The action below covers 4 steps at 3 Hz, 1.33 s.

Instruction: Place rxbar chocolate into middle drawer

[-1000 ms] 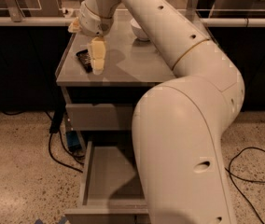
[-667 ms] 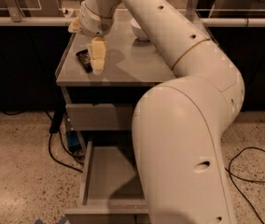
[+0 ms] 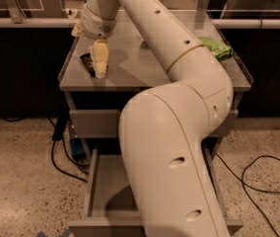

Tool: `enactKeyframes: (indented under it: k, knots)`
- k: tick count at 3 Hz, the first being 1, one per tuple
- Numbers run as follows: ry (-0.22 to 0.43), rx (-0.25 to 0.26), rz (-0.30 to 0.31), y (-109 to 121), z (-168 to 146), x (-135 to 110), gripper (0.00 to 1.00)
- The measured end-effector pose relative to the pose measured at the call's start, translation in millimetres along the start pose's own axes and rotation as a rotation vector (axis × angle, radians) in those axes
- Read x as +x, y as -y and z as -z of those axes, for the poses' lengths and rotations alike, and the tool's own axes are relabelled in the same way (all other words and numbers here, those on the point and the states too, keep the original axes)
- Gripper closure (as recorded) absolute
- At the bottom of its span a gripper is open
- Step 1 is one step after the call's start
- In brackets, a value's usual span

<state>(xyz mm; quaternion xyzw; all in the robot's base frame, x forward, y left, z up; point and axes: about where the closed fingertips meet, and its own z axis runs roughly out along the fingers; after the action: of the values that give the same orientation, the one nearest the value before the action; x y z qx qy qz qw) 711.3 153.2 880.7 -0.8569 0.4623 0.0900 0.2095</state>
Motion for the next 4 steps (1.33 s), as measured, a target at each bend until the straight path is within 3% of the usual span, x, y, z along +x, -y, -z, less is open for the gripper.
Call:
enactKeyframes:
  k: [2,3,4]
  knots:
    - [-0.099,0.007,-0.094,14.9,-5.7,46.7,0.00]
    - [-0.064,0.063,-0.094,42.4,-42.8,58.6,0.00]
    - [-0.064,0.063,-0.094,42.4,-42.8,58.6,0.18]
